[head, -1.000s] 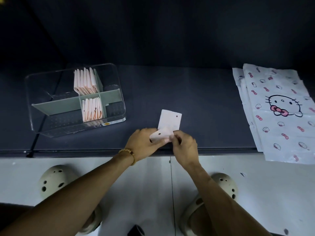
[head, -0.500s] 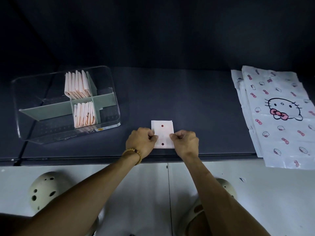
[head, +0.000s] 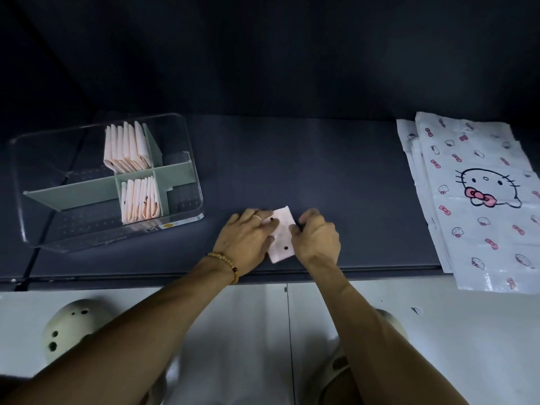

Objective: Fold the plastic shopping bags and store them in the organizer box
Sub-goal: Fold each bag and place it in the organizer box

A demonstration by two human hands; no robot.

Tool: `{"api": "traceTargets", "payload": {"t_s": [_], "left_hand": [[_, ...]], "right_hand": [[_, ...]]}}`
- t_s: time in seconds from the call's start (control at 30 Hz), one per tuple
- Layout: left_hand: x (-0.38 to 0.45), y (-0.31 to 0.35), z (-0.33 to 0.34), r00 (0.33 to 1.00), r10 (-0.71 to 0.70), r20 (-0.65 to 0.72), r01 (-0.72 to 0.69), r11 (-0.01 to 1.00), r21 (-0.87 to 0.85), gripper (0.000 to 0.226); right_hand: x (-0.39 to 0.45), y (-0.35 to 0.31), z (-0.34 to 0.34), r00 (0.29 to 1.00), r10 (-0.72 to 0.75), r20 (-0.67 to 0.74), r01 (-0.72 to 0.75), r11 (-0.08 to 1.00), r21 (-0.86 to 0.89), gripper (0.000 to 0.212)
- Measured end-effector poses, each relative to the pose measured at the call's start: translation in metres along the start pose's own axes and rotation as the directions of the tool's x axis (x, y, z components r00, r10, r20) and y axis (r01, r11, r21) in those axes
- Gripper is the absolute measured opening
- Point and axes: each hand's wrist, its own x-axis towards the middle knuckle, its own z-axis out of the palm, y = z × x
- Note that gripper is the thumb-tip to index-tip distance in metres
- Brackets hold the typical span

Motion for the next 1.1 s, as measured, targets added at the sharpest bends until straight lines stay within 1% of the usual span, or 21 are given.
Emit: {"api": "traceTargets", "payload": {"t_s": [0.03,0.07,0.13,0.17,0.2,0.23,0.3,0.33,0.37,0.43,0.47,0.57,0.6,0.67,0.73,0.8,0.9,1.0,1.1], "left_hand": [[-0.002,0.003,-0.001,1.000,-0.011,-0.026,0.012,0.999,0.037,0.038],[-0.003,0.007,-0.002,0.998,-0.034,-0.050,0.037,0.998,0.058,0.036],[-0.006,0.015,-0.002,0.994,-0.079,-0.080,0.084,0.994,0.072,0.032],[-0.006,0.018,-0.001,0.991,-0.100,-0.088,0.107,0.991,0.082,0.031],[-0.007,0.020,-0.001,0.988,-0.121,-0.092,0.129,0.987,0.092,0.031],[-0.008,0.021,0.000,0.986,-0.137,-0.097,0.147,0.984,0.104,0.032],[-0.010,0.021,0.001,0.983,-0.159,-0.096,0.170,0.978,0.124,0.034],[-0.011,0.021,0.001,0.982,-0.167,-0.090,0.178,0.975,0.130,0.036],[-0.011,0.019,0.001,0.981,-0.171,-0.089,0.182,0.975,0.131,0.037],[-0.011,0.018,0.000,0.984,-0.149,-0.098,0.161,0.978,0.132,0.038],[-0.009,0.019,0.001,0.990,-0.109,-0.091,0.120,0.985,0.126,0.039],[0.007,0.035,0.009,0.993,0.113,-0.032,-0.112,0.994,0.011,0.050],[0.013,0.041,0.013,0.989,0.146,-0.005,-0.146,0.988,-0.044,0.054],[0.021,0.045,0.020,0.991,0.134,0.006,-0.133,0.983,-0.126,0.058],[0.024,0.037,0.026,0.984,0.179,-0.002,-0.178,0.979,-0.094,0.059],[0.024,0.025,0.029,0.971,0.237,0.010,-0.237,0.970,-0.048,0.054],[0.025,0.005,0.025,0.960,0.274,0.051,-0.274,0.962,-0.007,0.050],[0.024,-0.014,0.020,0.961,0.264,0.083,-0.265,0.964,0.004,0.051],[0.016,-0.037,0.016,0.978,0.192,0.083,-0.194,0.981,0.011,0.053]], "right_hand": [[-0.003,0.001,-0.001,0.993,-0.089,-0.078,0.087,0.996,-0.038,0.019],[-0.008,0.002,-0.002,0.971,-0.189,-0.149,0.177,0.980,-0.086,0.018],[-0.020,0.008,-0.001,0.907,-0.344,-0.241,0.306,0.935,-0.180,0.015],[-0.026,0.014,0.001,0.880,-0.394,-0.266,0.344,0.914,-0.215,0.015],[-0.032,0.023,0.005,0.862,-0.434,-0.261,0.375,0.893,-0.247,0.019],[-0.036,0.031,0.009,0.869,-0.451,-0.203,0.394,0.879,-0.267,0.026],[-0.041,0.047,0.018,0.906,-0.421,-0.035,0.394,0.873,-0.288,0.044],[-0.042,0.052,0.022,0.916,-0.402,0.010,0.389,0.878,-0.281,0.049],[-0.041,0.055,0.025,0.919,-0.394,0.021,0.385,0.884,-0.266,0.051],[-0.039,0.055,0.028,0.925,-0.379,0.033,0.373,0.888,-0.267,0.053],[-0.039,0.054,0.028,0.926,-0.374,0.046,0.372,0.887,-0.275,0.053],[-0.038,0.055,0.027,0.918,-0.392,0.062,0.393,0.875,-0.283,0.054],[-0.038,0.056,0.027,0.917,-0.395,0.059,0.394,0.874,-0.284,0.054],[-0.039,0.058,0.026,0.916,-0.396,0.066,0.397,0.870,-0.291,0.054],[-0.039,0.059,0.026,0.911,-0.405,0.075,0.408,0.864,-0.295,0.055],[-0.039,0.059,0.025,0.906,-0.417,0.070,0.418,0.862,-0.287,0.055],[-0.040,0.058,0.024,0.910,-0.410,0.050,0.406,0.865,-0.294,0.052],[-0.039,0.058,0.023,0.906,-0.421,0.037,0.412,0.861,-0.299,0.053],[-0.038,0.059,0.022,0.898,-0.436,0.053,0.430,0.849,-0.306,0.052]]}}
